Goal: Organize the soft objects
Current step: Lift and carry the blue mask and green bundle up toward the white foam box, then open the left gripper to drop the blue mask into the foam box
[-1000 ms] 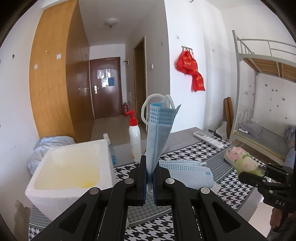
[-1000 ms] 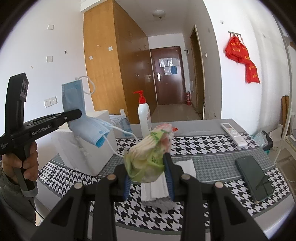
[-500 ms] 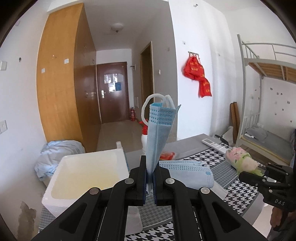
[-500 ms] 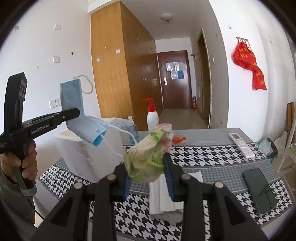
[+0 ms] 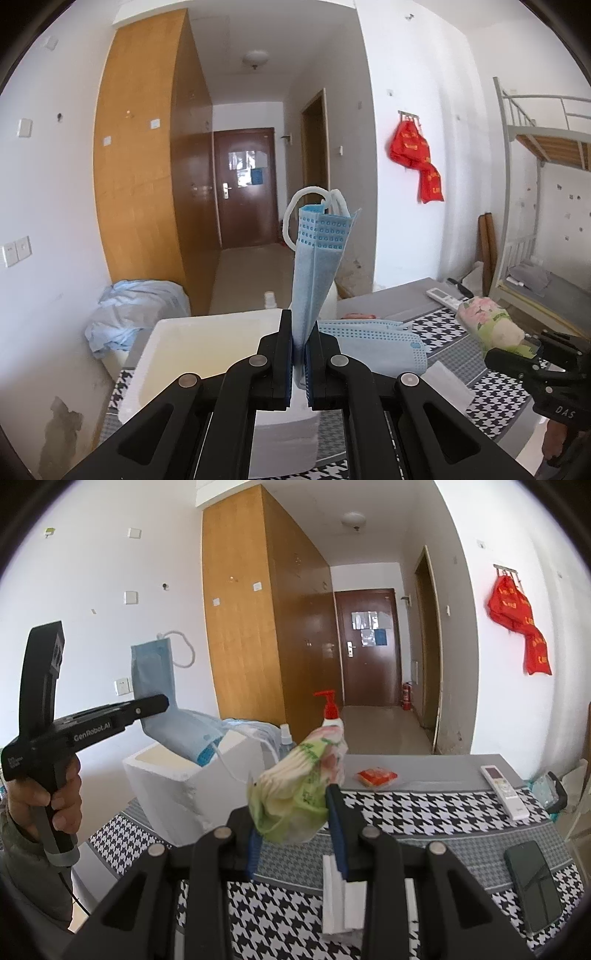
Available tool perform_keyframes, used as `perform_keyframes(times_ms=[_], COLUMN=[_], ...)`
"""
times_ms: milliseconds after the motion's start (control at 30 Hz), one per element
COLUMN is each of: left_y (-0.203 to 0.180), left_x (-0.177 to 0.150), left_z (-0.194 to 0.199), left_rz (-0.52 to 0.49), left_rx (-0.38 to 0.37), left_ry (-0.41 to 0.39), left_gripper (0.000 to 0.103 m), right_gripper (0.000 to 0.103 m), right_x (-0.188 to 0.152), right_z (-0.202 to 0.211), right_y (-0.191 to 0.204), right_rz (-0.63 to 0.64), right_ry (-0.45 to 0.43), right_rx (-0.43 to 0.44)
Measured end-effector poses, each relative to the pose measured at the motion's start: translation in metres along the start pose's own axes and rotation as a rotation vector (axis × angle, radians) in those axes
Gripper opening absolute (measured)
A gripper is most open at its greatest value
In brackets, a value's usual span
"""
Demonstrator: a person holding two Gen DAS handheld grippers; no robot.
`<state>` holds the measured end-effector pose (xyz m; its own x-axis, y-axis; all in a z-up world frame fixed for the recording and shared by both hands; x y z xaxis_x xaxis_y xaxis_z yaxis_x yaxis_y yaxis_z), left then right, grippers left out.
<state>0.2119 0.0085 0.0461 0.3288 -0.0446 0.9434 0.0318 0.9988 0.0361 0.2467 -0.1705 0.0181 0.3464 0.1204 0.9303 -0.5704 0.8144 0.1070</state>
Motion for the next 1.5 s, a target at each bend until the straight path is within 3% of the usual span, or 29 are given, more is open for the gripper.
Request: perform_keyframes(times_ms=[767,1500], left_y=[0.064,0.088], left_x=[-0.002,-0.021], left_z=[-0.002,-0.050], left_rz=[0.073,0.113], left_rx=[0.148,0.121], left_ry=[0.023,0.149], left_gripper=[0.005,0.006], right_gripper=[0.036,0.036], right_x=[0.016,0.014], right_z=[-0.036,-0.056], right_y=[0.042,0.051], right_rz=[0.057,0.058], right_ry=[0.009,0.041], right_rx=[0.119,0.072])
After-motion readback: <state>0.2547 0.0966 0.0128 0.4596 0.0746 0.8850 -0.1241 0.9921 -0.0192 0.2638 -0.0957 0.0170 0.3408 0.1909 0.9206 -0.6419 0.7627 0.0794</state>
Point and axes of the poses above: each gripper's, at about its wrist camera, not at the fingertips, and z roughly against the way its jaws point, y to its left, x to its top, the point moved 6 cm from there along -z, roughly the way its jaws point, and after that the axes turned 1 degree about y, right-handed, at the moved point
